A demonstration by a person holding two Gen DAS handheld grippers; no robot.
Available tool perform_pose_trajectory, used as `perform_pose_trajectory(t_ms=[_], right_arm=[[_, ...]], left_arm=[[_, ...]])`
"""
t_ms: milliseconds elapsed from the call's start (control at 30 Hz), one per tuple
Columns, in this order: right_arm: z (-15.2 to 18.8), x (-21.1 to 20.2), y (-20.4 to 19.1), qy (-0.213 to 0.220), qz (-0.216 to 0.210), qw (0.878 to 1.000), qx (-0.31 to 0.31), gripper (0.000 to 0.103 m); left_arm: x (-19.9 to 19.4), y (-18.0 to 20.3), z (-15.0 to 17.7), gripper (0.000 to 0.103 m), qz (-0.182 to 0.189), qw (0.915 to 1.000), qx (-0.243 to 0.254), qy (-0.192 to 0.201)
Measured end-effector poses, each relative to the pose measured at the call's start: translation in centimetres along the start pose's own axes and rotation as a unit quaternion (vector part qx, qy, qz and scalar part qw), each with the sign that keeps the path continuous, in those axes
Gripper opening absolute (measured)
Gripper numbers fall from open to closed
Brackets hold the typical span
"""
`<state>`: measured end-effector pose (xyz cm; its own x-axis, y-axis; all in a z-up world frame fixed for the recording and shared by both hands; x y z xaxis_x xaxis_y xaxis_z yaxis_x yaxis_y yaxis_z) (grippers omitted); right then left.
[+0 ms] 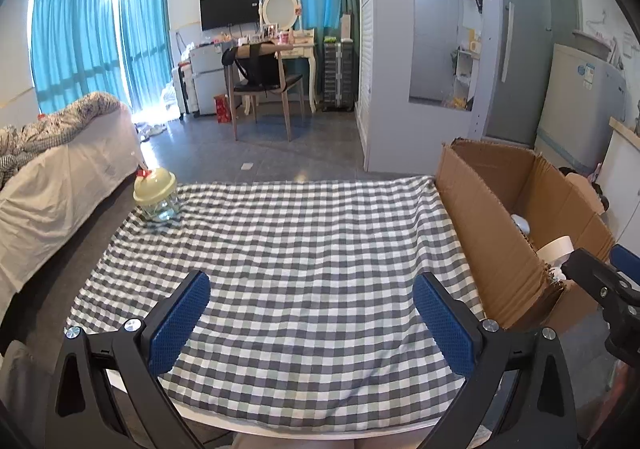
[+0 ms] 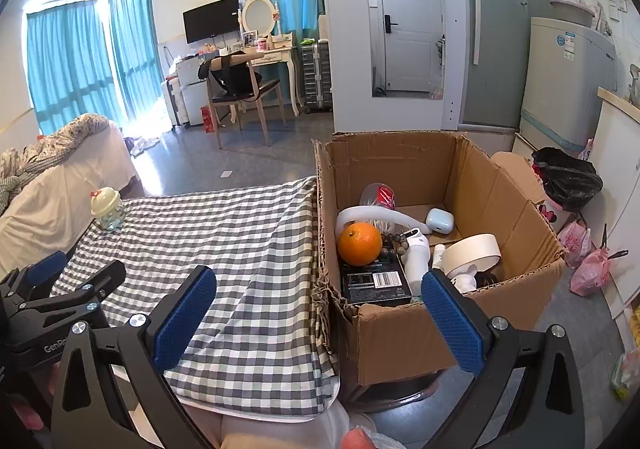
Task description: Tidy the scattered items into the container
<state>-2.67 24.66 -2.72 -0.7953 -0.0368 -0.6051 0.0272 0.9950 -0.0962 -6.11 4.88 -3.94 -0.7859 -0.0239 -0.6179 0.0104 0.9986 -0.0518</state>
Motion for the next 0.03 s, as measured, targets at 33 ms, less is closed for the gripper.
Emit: perform_pose_trajectory(t_ms=[33], right_arm=[[0.03,-0.01,0.02,0.0,0.0,1.0,0.001,0.103]], left_arm=[[-0.05,0.07,-0.06,0.103,0.0,1.0,0.002,0.001]])
Point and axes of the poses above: each gripper's, at about its wrist camera, not at the fingertips, and x roughly the way its jaws point, y to its right, z to its underside, the point moved 8 cm from there along x, roughly the way its jaws point, and after that the axes turned 2 degrees about -z, right-handed, at the moved point
